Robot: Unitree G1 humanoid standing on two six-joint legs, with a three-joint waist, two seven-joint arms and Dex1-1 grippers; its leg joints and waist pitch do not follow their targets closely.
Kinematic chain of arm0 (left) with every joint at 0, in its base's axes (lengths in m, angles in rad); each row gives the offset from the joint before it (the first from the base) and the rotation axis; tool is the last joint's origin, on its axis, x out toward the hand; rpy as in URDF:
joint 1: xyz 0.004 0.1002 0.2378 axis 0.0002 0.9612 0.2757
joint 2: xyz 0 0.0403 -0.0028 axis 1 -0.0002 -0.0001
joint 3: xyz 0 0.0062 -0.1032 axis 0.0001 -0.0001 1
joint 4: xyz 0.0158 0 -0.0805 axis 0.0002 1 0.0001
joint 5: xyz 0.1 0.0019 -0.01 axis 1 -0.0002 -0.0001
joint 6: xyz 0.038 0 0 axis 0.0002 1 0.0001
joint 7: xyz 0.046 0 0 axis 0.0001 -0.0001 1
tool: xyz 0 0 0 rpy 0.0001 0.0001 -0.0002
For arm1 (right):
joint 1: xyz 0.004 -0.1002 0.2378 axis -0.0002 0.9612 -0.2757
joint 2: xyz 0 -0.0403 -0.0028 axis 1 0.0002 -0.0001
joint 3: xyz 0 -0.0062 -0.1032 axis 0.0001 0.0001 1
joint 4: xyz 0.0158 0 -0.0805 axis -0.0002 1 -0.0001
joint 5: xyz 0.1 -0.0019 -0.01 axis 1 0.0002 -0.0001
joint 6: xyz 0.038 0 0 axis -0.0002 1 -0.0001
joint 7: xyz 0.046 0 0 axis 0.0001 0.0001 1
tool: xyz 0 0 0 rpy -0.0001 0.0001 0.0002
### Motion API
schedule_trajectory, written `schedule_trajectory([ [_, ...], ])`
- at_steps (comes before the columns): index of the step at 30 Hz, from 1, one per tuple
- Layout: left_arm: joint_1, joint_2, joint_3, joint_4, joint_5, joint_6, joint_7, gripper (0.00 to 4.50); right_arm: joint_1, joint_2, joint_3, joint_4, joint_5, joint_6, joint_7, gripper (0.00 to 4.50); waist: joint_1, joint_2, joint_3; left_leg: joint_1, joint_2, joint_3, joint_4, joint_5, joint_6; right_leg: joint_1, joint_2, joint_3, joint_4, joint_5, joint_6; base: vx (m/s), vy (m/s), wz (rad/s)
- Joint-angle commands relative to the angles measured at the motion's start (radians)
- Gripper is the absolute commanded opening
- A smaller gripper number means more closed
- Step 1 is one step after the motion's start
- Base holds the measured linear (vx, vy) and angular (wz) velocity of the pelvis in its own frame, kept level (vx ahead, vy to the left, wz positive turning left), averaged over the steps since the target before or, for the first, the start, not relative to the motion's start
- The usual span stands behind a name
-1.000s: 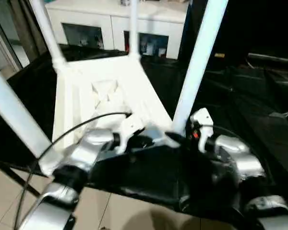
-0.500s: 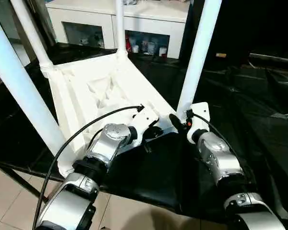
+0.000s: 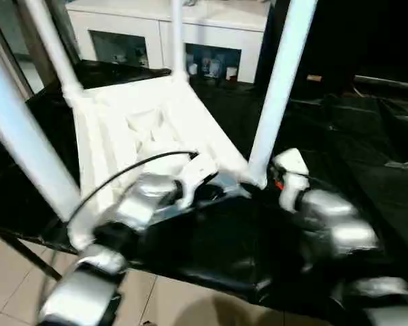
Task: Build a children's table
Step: Rotate leg to tighten
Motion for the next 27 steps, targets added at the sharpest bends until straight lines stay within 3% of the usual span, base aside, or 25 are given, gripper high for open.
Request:
schedule_trajectory([
  [1, 0.018, 0.002, -0.023, -0.029, -0.014, -0.015, -0.054, 0.0, 0.0, -0.017, 0.022, -0.032, 0.018, 0.0, 0.073, 3.95, 0.002, -0.015, -0.07, 0.006, 0.021, -0.003, -0.059, -0.163, 0.091, 0.061, -0.059, 0.041, -0.071, -0.193, -0.226, 0.0, 0.0, 0.0],
  [6, 0.066, 0.044, -0.007, -0.113, -0.075, -0.004, -0.151, 0.0, 0.006, -0.06, 0.03, -0.049, 0.044, 0.026, 0.178, 3.95, 0.006, -0.016, -0.07, 0.006, 0.026, -0.003, -0.06, -0.162, 0.093, 0.061, -0.06, 0.04, -0.066, -0.188, -0.233, 0.0, 0.0, 0.0],
  [12, 0.086, 0.056, -0.004, -0.14, -0.086, 0.0, -0.162, 0.0, 0.011, -0.043, 0.045, -0.052, 0.059, 0.039, 0.227, 3.22, 0.006, -0.018, -0.069, 0.005, 0.023, -0.003, -0.061, -0.167, 0.085, 0.06, -0.06, 0.04, -0.07, -0.221, -0.22, 0.0, 0.0, 0.0],
  [19, 0.09, 0.057, -0.005, -0.15, -0.084, 0.008, -0.162, 0.0, 0.021, -0.04, 0.049, -0.049, 0.052, 0.046, 0.234, 2.73, 0.006, -0.014, -0.07, 0.006, 0.024, -0.003, -0.061, -0.16, 0.08, 0.059, -0.059, 0.04, -0.069, -0.204, -0.223, 0.0, 0.0, 0.0],
  [25, 0.06, 0.027, 0.005, -0.091, -0.035, 0.004, -0.043, 0.0, 0.017, 0.012, 0.015, 0.008, 0.012, 0.039, 0.024, 2.46, 0.001, -0.013, -0.066, 0.01, 0.022, -0.004, -0.064, -0.187, 0.061, 0.055, -0.059, 0.04, -0.077, -0.261, -0.207, 0.0, 0.0, 0.0],
  [27, 0.038, 0.003, 0.013, -0.052, -0.012, 0.002, 0.03, 0.0, 0.011, 0.044, -0.002, 0.038, -0.008, 0.034, -0.091, 2.44, -0.005, -0.014, -0.063, 0.011, 0.018, -0.006, -0.067, -0.22, 0.039, 0.055, -0.062, 0.038, -0.089, -0.357, -0.174, 0.0, 0.0, 0.0],
])
